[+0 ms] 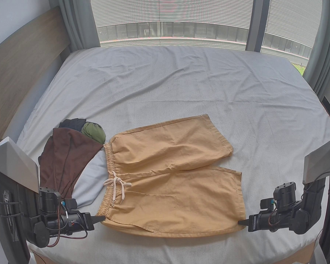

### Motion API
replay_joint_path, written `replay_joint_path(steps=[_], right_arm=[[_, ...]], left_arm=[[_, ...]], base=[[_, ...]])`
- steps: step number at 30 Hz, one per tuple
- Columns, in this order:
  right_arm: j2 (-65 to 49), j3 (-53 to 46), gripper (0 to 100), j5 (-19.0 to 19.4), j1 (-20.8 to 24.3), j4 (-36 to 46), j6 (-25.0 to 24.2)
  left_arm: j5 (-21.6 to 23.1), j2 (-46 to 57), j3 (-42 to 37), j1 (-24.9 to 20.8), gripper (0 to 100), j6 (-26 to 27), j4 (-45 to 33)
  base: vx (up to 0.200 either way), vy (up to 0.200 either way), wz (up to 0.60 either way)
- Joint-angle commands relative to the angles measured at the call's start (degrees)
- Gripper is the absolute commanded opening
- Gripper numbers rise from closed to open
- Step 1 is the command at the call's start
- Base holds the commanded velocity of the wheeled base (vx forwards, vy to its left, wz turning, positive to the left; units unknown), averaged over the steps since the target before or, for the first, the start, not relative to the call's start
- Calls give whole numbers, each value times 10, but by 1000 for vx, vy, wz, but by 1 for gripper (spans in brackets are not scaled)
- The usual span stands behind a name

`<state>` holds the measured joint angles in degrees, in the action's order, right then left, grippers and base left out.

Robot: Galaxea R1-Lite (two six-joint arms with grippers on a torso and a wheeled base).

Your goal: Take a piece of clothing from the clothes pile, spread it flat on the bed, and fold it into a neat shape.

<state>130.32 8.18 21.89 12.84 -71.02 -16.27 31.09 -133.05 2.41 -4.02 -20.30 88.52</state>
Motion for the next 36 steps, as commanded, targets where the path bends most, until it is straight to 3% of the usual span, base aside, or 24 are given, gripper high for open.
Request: replay_joint_path(steps=[1,14,23,29,36], right_arm=[[-13,-10,0,1,2,-1,1],[-56,-20,0,1,2,-8,2],[-133,32,0,3,-2,0,-9],[-162,97,0,3,-6,40,-32],[-173,170,0,3,-7,87,-53]], left_arm=[[1,2,-19,1,0,7,0],[9,53,-12,-6,0,11,1],[3,144,62,-20,0,-62,0],[-4,147,131,-27,0,-78,-2],[-4,141,158,-27,0,-111,-1]], base=[[0,0,0],[0,0,0],[0,0,0],[0,0,0],[0,0,0]])
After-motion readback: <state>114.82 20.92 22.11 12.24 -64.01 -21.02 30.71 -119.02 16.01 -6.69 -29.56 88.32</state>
